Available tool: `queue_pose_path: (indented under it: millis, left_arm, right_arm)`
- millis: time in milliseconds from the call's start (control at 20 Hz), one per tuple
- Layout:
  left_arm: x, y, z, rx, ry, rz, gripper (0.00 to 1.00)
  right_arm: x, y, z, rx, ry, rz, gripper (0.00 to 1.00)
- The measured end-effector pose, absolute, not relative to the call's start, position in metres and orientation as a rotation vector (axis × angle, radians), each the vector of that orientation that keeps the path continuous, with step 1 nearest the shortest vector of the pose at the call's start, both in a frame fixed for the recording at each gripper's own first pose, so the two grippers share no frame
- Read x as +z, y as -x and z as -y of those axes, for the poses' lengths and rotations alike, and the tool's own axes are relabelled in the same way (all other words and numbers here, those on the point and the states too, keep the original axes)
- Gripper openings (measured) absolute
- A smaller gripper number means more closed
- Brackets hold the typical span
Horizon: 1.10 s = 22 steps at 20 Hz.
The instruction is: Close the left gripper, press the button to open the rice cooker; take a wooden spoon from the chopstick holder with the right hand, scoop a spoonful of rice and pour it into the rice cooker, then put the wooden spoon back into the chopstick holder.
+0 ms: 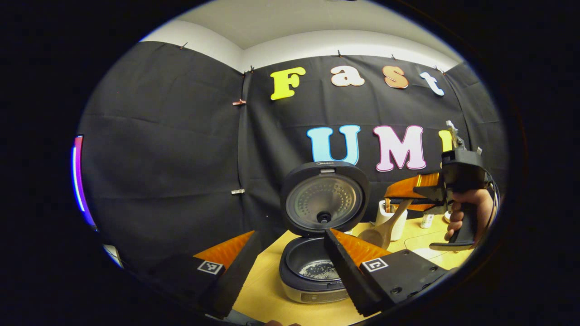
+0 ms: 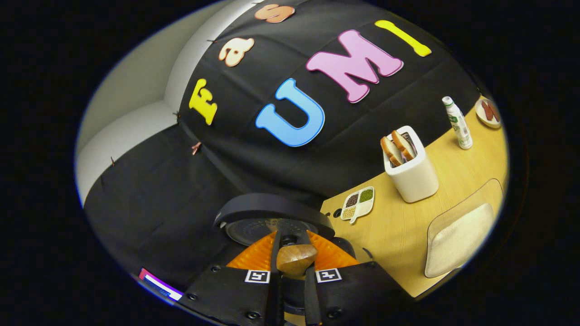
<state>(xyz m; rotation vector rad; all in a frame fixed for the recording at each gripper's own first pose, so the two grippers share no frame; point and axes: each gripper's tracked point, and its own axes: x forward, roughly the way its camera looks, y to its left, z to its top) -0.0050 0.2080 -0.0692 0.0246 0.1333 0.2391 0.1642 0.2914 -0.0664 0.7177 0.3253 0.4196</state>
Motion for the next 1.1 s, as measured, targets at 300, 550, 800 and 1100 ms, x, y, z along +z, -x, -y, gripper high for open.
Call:
queue_pose_path:
  millis: [300, 550, 800, 1100]
  left_arm:
    - [-0.079, 0.011, -0.221, 0.247, -0.003, -0.148, 0.96]
    - [-0.084, 0.009, -0.223, 0.244, 0.018, -0.151, 0.96]
    - [-0.073, 0.011, -0.217, 0.228, -0.036, -0.115, 0.95]
    - [-0.073, 0.006, -0.208, 0.202, -0.032, -0.134, 0.95]
  right_arm:
    - [-0.062, -0.155, -0.343, 0.521, -0.422, -0.282, 0.22]
    - [-0.046, -0.142, -0.371, 0.592, -0.211, -0.185, 0.22]
    - [-0.04, -0.13, -0.377, 0.62, -0.072, -0.1, 0.22]
    - [-0.036, -0.137, -0.346, 0.562, -0.208, -0.141, 0.22]
